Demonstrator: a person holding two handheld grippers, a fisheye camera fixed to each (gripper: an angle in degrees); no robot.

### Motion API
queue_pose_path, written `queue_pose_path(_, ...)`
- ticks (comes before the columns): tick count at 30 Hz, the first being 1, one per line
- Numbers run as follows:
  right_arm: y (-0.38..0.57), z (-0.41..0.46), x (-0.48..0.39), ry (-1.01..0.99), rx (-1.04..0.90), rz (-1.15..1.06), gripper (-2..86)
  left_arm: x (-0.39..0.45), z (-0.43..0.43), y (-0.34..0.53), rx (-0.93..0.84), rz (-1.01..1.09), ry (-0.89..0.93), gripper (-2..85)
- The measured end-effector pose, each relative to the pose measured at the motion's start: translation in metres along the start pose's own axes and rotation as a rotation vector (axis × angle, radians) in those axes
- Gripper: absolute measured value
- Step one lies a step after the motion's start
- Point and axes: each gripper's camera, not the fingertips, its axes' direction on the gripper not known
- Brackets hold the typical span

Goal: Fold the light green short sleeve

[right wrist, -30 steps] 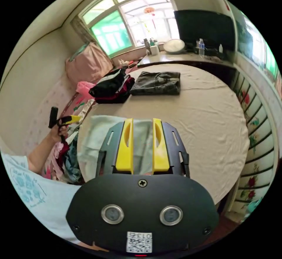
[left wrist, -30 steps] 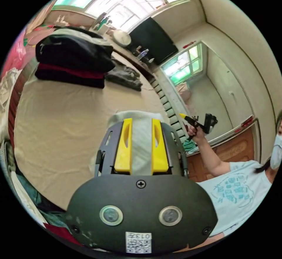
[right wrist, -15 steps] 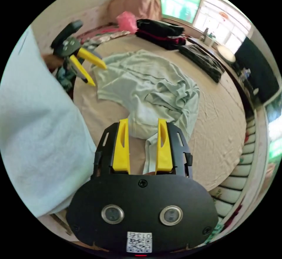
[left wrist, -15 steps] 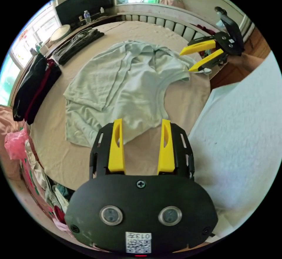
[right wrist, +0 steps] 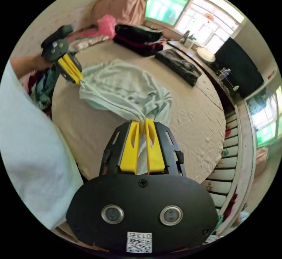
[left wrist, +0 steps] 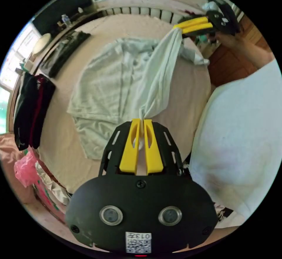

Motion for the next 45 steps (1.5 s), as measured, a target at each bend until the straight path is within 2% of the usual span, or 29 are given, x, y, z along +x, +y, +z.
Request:
queue_pose_path(3,0.000,-0.056,0.038,-0.053,0.188,0.172,3.2,-0.023,-0.091,0.015,0.332,-0.076,0.039,1.0)
queue_pose_path(4,0.001,-0.069,0.044,-0.063,0.232,0.196,3.2,-0.024,-0.138,0.026,0.488,-0.072,0.018,0.9)
queue_pose_path(5,0.005,-0.099,0.053,-0.086,0.353,0.218,3.1,-0.018,-0.182,0.039,0.623,-0.037,-0.035,0.8)
queue_pose_path(6,0.012,-0.129,0.059,-0.102,0.506,0.219,3.0,-0.015,-0.202,0.046,0.693,-0.020,-0.067,0.8)
queue_pose_path(8,0.025,-0.162,0.069,-0.101,0.669,0.229,2.9,-0.006,-0.263,0.078,0.926,0.003,-0.161,0.8)
queue_pose_path(9,0.027,-0.169,0.079,-0.088,0.662,0.257,2.8,-0.008,-0.271,0.084,0.957,-0.006,-0.174,0.7)
queue_pose_path(11,0.021,-0.166,0.092,-0.135,0.553,0.270,2.8,-0.026,-0.282,0.089,0.928,-0.057,-0.100,0.7)
queue_pose_path(13,0.029,-0.184,0.090,-0.164,0.671,0.249,2.7,-0.020,-0.288,0.091,0.931,-0.021,-0.100,0.6)
queue_pose_path(14,0.034,-0.198,0.085,-0.127,0.737,0.210,2.6,-0.010,-0.293,0.092,0.918,-0.010,-0.168,0.6)
queue_pose_path(16,0.034,-0.204,0.083,-0.030,0.700,0.212,2.6,-0.008,-0.292,0.092,0.866,-0.036,-0.264,0.6)
queue_pose_path(17,0.030,-0.195,0.087,-0.005,0.613,0.226,2.6,-0.019,-0.286,0.092,0.831,-0.073,-0.230,0.6)
queue_pose_path(18,0.033,-0.193,0.095,-0.079,0.586,0.277,2.6,-0.023,-0.286,0.094,0.834,-0.075,-0.171,0.6)
queue_pose_path(19,0.038,-0.198,0.096,-0.124,0.638,0.278,2.6,-0.022,-0.289,0.099,0.874,-0.039,-0.094,0.6)
queue_pose_path(20,0.051,-0.211,0.095,-0.148,0.750,0.268,2.5,-0.013,-0.295,0.107,0.915,-0.025,-0.144,0.6)
queue_pose_path(22,0.063,-0.222,0.093,-0.068,0.801,0.313,2.5,-0.007,-0.299,0.114,0.913,-0.054,-0.249,0.6)
queue_pose_path(25,0.062,-0.200,0.105,-0.124,0.651,0.380,2.6,-0.031,-0.287,0.113,0.863,-0.071,-0.093,0.6)
queue_pose_path(26,0.070,-0.204,0.101,-0.135,0.718,0.362,2.5,-0.028,-0.287,0.115,0.866,-0.053,-0.106,0.6)
queue_pose_path(29,0.081,-0.213,0.092,0.012,0.749,0.333,2.5,-0.021,-0.288,0.116,0.844,-0.030,-0.220,0.6)
queue_pose_path(30,0.082,-0.204,0.100,-0.022,0.707,0.367,2.5,-0.024,-0.286,0.116,0.841,-0.029,-0.197,0.6)
queue_pose_path(32,0.088,-0.189,0.115,-0.106,0.659,0.471,2.5,-0.037,-0.276,0.108,0.853,0.000,-0.024,0.6)
queue_pose_path(33,0.097,-0.187,0.119,-0.092,0.683,0.512,2.5,-0.037,-0.273,0.105,0.856,0.014,0.005,0.6)
queue_pose_path(40,0.143,-0.206,0.159,0.200,0.707,0.786,2.6,-0.018,-0.216,0.020,0.807,0.213,0.338,0.6)
queue_pose_path(42,0.126,-0.242,0.164,0.427,0.764,0.695,2.6,-0.009,-0.216,0.001,0.848,0.281,0.377,0.6)
queue_pose_path(45,0.077,-0.272,0.164,0.627,0.827,0.505,2.6,-0.008,-0.225,-0.008,0.952,0.304,0.356,0.6)
